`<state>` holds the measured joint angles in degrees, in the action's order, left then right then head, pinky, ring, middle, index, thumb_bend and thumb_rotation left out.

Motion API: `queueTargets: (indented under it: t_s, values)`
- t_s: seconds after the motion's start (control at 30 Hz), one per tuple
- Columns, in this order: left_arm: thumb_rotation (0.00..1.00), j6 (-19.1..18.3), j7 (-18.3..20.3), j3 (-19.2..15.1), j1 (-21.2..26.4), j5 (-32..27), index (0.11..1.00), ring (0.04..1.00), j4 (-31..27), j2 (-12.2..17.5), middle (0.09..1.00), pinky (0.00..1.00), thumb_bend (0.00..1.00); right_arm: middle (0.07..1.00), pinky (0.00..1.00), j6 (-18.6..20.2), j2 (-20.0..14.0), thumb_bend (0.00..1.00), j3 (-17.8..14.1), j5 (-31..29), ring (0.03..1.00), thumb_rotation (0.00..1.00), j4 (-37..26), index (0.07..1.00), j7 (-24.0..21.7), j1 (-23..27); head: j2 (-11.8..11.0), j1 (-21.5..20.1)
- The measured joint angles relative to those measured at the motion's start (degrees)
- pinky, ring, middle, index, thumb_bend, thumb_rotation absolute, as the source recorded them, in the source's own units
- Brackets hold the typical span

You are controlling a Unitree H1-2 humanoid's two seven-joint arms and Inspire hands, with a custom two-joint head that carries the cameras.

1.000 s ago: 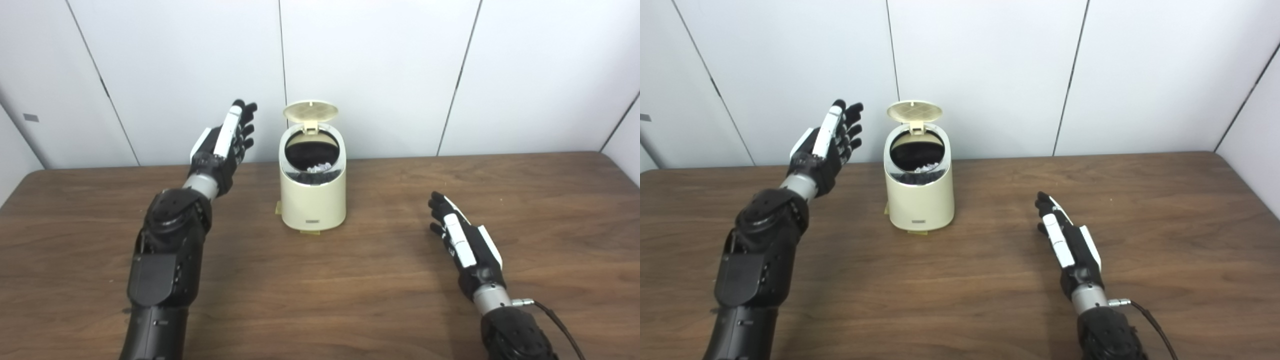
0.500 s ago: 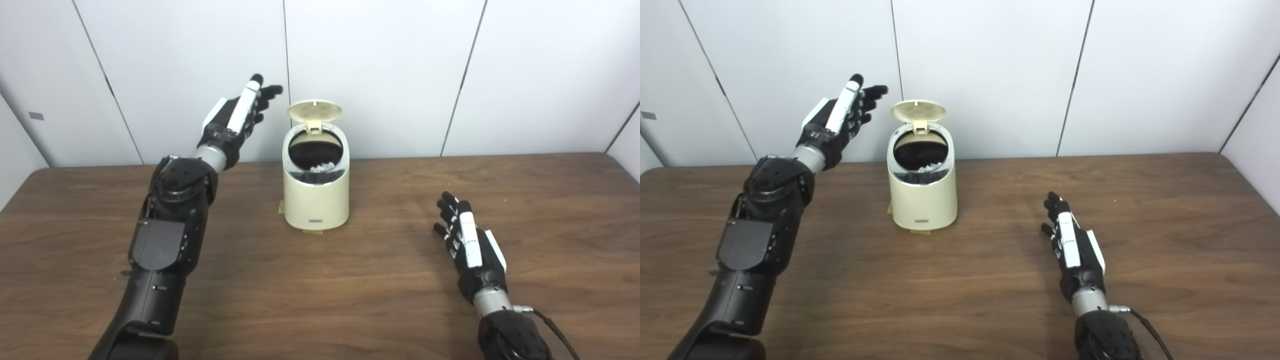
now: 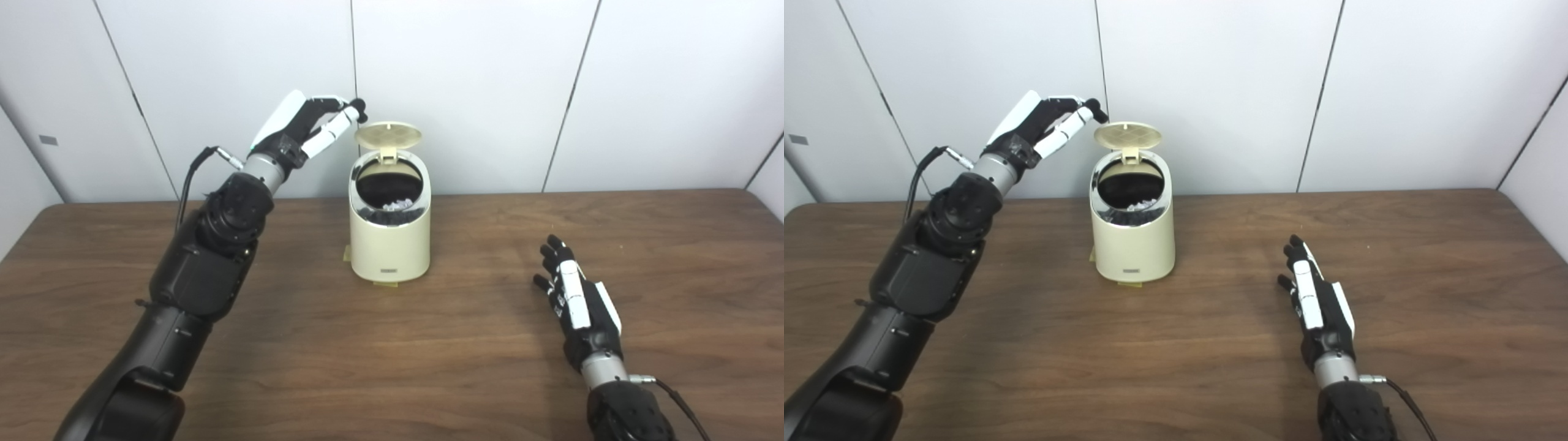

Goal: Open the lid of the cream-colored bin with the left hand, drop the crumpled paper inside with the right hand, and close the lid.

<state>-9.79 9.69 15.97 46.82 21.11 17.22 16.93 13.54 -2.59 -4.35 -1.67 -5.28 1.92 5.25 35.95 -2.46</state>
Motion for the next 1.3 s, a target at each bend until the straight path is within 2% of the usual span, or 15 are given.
queueTargets:
  t_s: [0.13, 0.27, 0.47, 0.57, 0.6, 0.67, 0.73, 0.83, 1.0, 1.3]
  values:
    - [1.0, 1.0, 0.1, 0.9, 0.0, 2.8, 0.631, 0.886, -1.8, 0.3, 0.844, 0.82, 0.55, 0.959, 0.91, -0.1, 0.0, 0.54, 0.4, 0.8, 0.966, 0.99, 0.3, 0.972, 0.1, 0.0, 0.2, 0.1]
    - [1.0, 4.0, 0.0, 2.4, -0.1, 6.9, 0.575, 0.88, -3.8, 1.2, 0.85, 0.79, 0.54, 0.941, 0.81, -0.1, -0.4, 0.5, 1.0, 3.1, 0.932, 1.0, 0.5, 0.969, 0.9, 0.3, 0.3, 0.0]
    - [1.0, 6.8, 0.9, 2.3, -0.4, 8.1, 0.593, 0.904, -5.1, 1.7, 0.893, 0.79, 0.51, 0.939, 0.81, 0.7, -2.1, 0.5, 1.9, 5.6, 0.939, 1.0, 0.3, 0.982, 1.0, 0.6, 0.4, -0.2]
    - [1.0, 7.1, 2.0, 2.3, -1.1, 8.2, 0.595, 0.909, -5.5, 1.6, 0.896, 0.8, 0.52, 0.934, 0.84, 0.7, -2.3, 0.5, 2.4, 7.2, 0.94, 1.0, 0.3, 0.982, 1.1, 0.6, 0.6, 0.0]
    - [1.0, 7.2, 2.3, 2.4, -1.3, 8.4, 0.596, 0.924, -5.6, 1.7, 0.904, 0.81, 0.52, 0.935, 0.86, 0.8, -2.2, 0.51, 2.3, 7.2, 0.942, 0.97, 0.2, 0.974, 1.1, 0.6, 0.6, 0.0]
    - [1.0, 7.4, 2.7, 2.5, -1.9, 8.8, 0.588, 0.932, -5.9, 1.7, 0.907, 0.81, 0.52, 0.939, 0.89, 1.1, -1.4, 0.49, 0.8, 5.0, 0.956, 0.93, 0.2, 0.965, 1.0, 0.6, 0.8, 0.0]
    - [1.0, 7.8, 3.4, 2.9, -2.5, 9.5, 0.587, 0.944, -6.7, 1.9, 0.909, 0.82, 0.53, 0.947, 0.92, 2.0, 0.7, 0.47, -2.2, 0.4, 0.975, 0.95, 0.2, 0.968, 0.9, 0.8, 0.9, 0.0]
    - [1.0, 9.5, 3.8, 4.1, -2.7, 12.0, 0.585, 0.928, -7.4, 2.5, 0.894, 0.81, 0.55, 0.961, 0.95, 2.6, 2.6, 0.5, -4.7, -4.7, 0.996, 0.98, 0.3, 0.981, 0.6, 0.9, 0.8, -0.1]
    - [1.0, 12.3, 3.8, 5.9, -2.9, 17.0, 0.635, 0.937, -7.4, 3.2, 0.908, 0.81, 0.63, 0.957, 0.95, 3.8, 2.3, 0.52, -5.0, -6.6, 0.993, 0.98, 0.0, 0.98, 0.5, 1.1, 1.0, -0.3]
    - [1.0, 13.9, 5.3, 8.3, -5.1, 22.5, 0.705, 0.936, -7.6, 3.7, 0.923, 0.81, 0.64, 0.951, 0.95, 4.2, 1.8, 0.51, -4.0, -5.6, 0.99, 0.99, -0.3, 0.977, 1.0, 1.1, 1.6, -0.4]
